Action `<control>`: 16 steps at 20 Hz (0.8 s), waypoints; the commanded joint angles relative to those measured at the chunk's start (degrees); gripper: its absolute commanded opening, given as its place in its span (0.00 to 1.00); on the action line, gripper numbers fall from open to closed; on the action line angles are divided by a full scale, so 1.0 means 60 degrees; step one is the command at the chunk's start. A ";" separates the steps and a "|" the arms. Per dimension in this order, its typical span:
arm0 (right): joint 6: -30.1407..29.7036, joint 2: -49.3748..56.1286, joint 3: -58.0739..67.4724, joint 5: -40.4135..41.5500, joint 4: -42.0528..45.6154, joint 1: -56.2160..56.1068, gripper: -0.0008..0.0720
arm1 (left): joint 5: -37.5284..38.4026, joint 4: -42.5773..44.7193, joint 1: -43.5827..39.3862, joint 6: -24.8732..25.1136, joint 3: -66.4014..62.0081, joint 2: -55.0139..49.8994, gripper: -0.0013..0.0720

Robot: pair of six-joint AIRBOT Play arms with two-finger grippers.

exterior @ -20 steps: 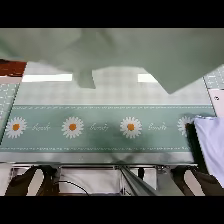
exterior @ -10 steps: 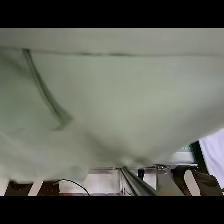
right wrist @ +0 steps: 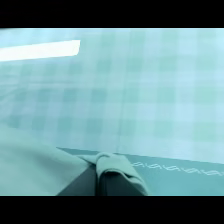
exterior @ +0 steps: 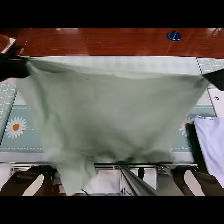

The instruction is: Fold the shirts.

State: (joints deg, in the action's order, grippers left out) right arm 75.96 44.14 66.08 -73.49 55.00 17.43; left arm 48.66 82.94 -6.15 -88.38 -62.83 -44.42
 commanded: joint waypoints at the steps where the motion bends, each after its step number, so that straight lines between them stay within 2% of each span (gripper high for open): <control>1: -0.0860 0.2240 -0.0601 0.1712 -0.0641 -0.0543 0.04 | -0.2022 -0.0761 -0.0062 -0.0364 0.0124 -0.2816 0.04; 3: -0.0852 0.3982 0.0157 0.2408 -0.0619 -0.0849 0.04 | -0.2106 -0.0761 -0.0062 -0.0823 -0.0852 -0.4561 0.04; 6: -0.0790 0.6604 0.2182 0.2186 -0.0663 -0.1100 0.04 | -0.2073 -0.0801 -0.0127 -0.0820 -0.2583 -0.6685 0.04; 9: 0.0004 0.8491 0.3694 0.2007 -0.0535 -0.1045 0.04 | -0.1545 -0.0831 0.0036 -0.1370 -0.4011 -0.8251 0.04; 12: 0.0310 0.9402 0.4233 0.2000 -0.0605 -0.1016 0.04 | -0.0805 -0.1417 0.0255 -0.1774 -0.4488 -0.9012 0.04; 14: 0.0306 0.9639 0.4233 0.1963 -0.0597 -0.1016 0.04 | -0.0481 -0.1541 0.0368 -0.1308 -0.4488 -0.9147 0.04; 16: 0.0291 0.9650 0.4237 0.1818 -0.0583 -0.0994 0.04 | -0.0036 -0.1661 0.0670 -0.1282 -0.4561 -0.9118 0.04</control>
State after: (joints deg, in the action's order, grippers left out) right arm 77.01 99.59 90.26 -61.73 51.53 11.40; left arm 44.53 74.83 -3.86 -96.71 -88.71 -97.36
